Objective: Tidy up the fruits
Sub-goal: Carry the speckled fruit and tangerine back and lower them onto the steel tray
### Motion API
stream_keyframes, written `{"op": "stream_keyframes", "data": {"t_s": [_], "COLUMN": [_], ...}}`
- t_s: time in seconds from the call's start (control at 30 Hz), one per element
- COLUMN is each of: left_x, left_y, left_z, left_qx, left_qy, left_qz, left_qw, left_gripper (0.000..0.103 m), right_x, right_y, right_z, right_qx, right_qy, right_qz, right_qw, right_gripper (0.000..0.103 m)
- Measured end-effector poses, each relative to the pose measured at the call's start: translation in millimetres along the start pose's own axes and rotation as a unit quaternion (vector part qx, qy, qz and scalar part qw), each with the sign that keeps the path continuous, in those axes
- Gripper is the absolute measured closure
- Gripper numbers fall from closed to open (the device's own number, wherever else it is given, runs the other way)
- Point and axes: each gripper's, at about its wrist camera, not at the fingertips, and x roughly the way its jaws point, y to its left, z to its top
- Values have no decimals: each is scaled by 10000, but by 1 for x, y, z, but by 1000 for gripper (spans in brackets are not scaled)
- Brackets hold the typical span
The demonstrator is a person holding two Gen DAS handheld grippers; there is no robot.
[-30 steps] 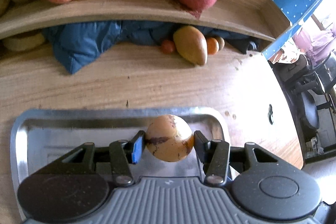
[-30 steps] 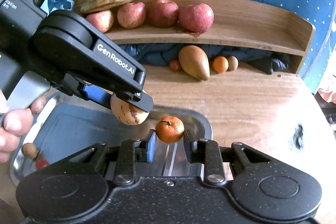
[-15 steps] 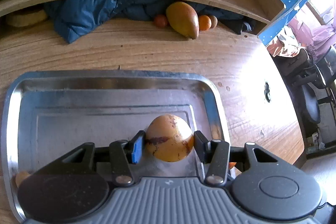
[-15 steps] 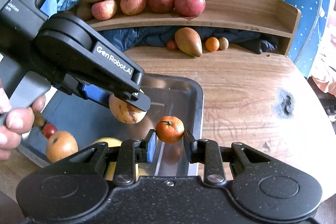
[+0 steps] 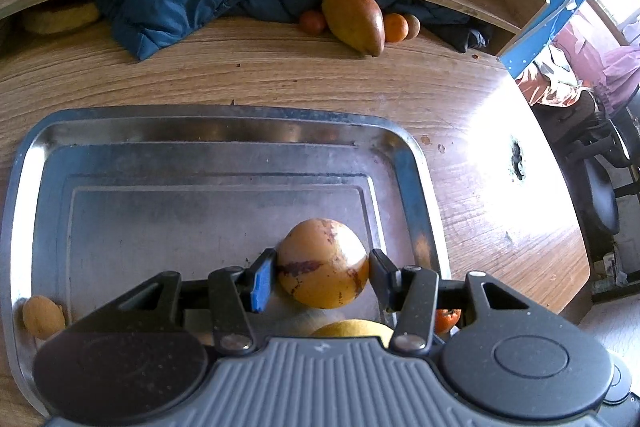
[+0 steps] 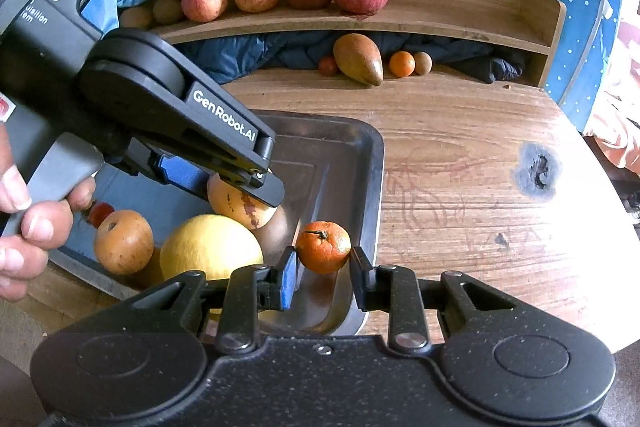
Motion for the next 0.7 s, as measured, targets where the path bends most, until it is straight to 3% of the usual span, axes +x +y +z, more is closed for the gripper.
{"op": "stream_keyframes", "data": {"t_s": [0.7], "left_x": [-6], "left_y": [2], "left_z": [-6], "left_qx": [38], "left_qy": [-34], "left_qz": [70], "left_qw": [10000], "left_gripper": [48], "right_x": [-5], "right_y": [2], "right_z": [-5], "right_qx": [-24], "right_qy": [65], "right_qz": [10], "right_qw": [10000], "right_gripper": [72]}}
